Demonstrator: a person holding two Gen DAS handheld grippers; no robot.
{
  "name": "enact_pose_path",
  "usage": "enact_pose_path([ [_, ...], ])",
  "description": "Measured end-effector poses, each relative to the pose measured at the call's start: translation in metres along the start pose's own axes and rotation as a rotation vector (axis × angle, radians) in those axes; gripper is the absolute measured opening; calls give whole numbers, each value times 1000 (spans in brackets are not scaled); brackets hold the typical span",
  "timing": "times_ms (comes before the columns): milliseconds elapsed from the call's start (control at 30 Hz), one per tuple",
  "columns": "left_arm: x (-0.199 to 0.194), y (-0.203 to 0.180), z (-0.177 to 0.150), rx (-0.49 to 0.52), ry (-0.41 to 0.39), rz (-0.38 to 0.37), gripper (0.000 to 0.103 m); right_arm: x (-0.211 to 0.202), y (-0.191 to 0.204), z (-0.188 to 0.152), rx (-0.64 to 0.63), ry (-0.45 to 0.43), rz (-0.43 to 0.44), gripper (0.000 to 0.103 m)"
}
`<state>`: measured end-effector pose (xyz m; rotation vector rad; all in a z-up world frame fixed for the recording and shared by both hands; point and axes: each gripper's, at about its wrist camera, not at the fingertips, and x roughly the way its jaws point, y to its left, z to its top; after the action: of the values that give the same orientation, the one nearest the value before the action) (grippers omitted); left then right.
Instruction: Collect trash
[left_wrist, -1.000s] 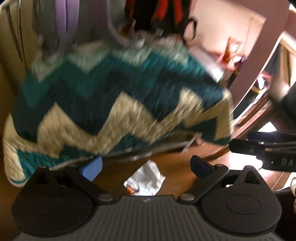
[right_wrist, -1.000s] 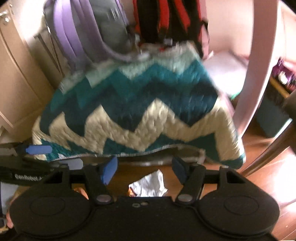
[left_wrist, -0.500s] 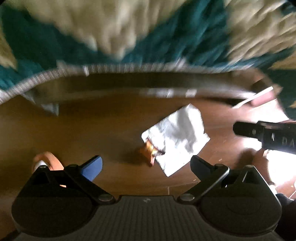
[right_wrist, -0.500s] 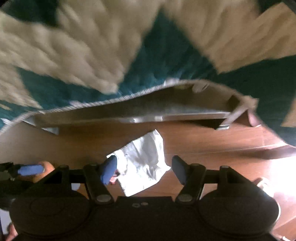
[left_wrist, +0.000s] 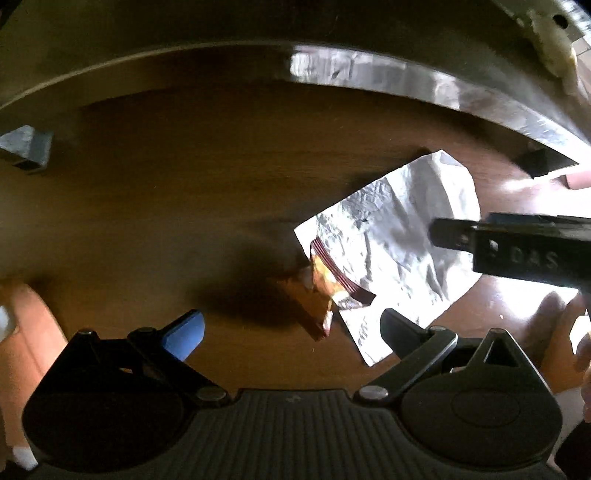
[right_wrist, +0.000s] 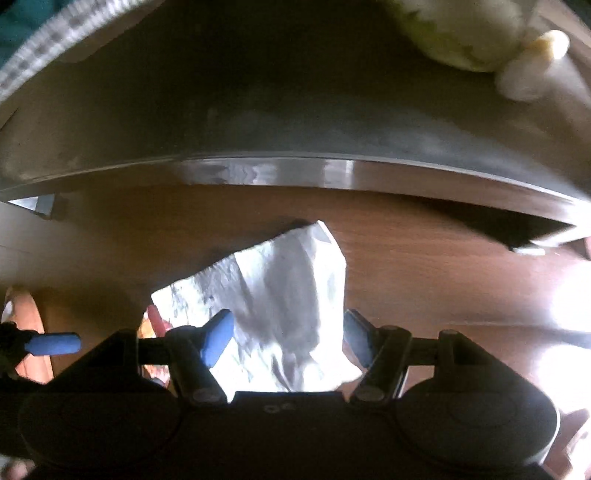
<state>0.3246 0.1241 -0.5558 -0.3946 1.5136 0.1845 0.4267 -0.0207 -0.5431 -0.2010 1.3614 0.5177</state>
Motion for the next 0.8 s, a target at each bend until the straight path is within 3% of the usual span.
enact_pose_path([
  [200,22,6,4,4,12,-19,100,28,23,7,-64,23,-38,68],
  [300,27,6,5,19,14,-36,88,33,39,5,-140,21,-99,68],
  [433,26,3,3,33,-9,-37,86,38,50,2,-204,50,-164,67],
  [633,19,9,4,31,-41,-15,58,37,44,6,-127,54,-179,62],
  [700,17,12,6,28,-45,-14,38,36,45,3,-120,49,-180,54],
  [733,16,14,8,23,-44,-21,33,35,44,2,-119,44,-180,35],
  [767,16,16,9,14,-38,-30,22,33,45,8,-119,39,-178,0],
  [800,16,20,11,-1,-29,-41,18,32,44,8,-119,46,-184,3],
])
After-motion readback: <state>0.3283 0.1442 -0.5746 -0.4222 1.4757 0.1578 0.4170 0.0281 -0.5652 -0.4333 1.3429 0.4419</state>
